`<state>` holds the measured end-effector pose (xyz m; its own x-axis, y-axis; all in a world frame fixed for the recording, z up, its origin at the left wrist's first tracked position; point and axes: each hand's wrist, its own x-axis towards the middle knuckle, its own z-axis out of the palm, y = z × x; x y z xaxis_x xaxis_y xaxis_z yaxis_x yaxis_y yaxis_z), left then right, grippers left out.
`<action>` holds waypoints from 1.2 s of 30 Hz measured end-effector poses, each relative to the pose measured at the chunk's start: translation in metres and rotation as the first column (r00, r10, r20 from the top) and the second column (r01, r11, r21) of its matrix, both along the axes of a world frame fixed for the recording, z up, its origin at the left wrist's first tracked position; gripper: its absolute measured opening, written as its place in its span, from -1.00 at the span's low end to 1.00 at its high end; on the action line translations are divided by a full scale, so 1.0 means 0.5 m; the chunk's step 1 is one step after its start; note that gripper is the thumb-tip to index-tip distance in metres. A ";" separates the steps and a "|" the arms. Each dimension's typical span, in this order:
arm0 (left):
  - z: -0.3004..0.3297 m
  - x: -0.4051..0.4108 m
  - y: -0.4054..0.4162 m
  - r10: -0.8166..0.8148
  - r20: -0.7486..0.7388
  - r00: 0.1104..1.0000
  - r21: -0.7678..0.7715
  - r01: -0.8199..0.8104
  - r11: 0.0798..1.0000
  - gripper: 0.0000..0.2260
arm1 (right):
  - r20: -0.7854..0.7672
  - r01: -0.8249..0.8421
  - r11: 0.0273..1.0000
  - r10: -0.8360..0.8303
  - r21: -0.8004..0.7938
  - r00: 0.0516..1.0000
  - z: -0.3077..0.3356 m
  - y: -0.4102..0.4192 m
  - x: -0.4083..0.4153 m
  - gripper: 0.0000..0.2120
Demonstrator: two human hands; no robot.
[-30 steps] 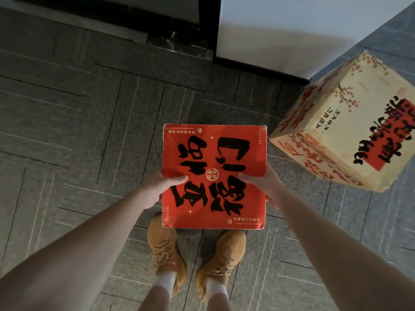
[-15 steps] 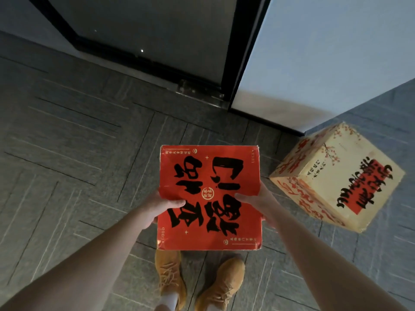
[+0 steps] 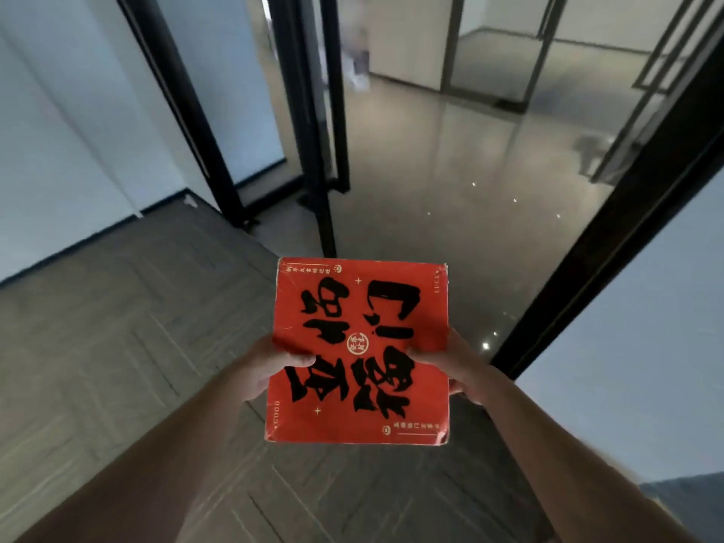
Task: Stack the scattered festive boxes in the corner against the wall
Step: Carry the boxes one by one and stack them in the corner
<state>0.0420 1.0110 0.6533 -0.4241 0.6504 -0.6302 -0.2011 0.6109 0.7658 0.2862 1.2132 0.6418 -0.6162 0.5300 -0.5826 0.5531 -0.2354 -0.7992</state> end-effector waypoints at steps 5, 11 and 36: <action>0.344 -0.087 -0.190 0.194 -0.135 0.972 0.156 -0.172 0.973 -0.35 | -0.152 -0.190 0.962 0.222 0.197 0.963 0.341 -0.084 -0.176 -0.19; 0.687 -0.082 -0.461 0.409 -0.261 0.874 0.358 -0.306 0.882 -0.40 | -0.351 -0.358 0.839 0.508 0.411 0.787 0.691 -0.269 -0.294 -0.19; 0.930 -0.516 -1.327 0.809 -0.500 0.309 0.546 -0.613 0.571 -0.61 | -0.440 -0.462 0.586 0.808 0.665 0.391 0.974 -1.067 -1.061 -0.39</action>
<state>-0.2162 0.3475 1.1185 -0.9880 -0.0586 0.1432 0.1203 0.2913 0.9490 -0.2445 0.6797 1.1287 -0.9498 -0.1541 0.2724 -0.3105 0.3546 -0.8820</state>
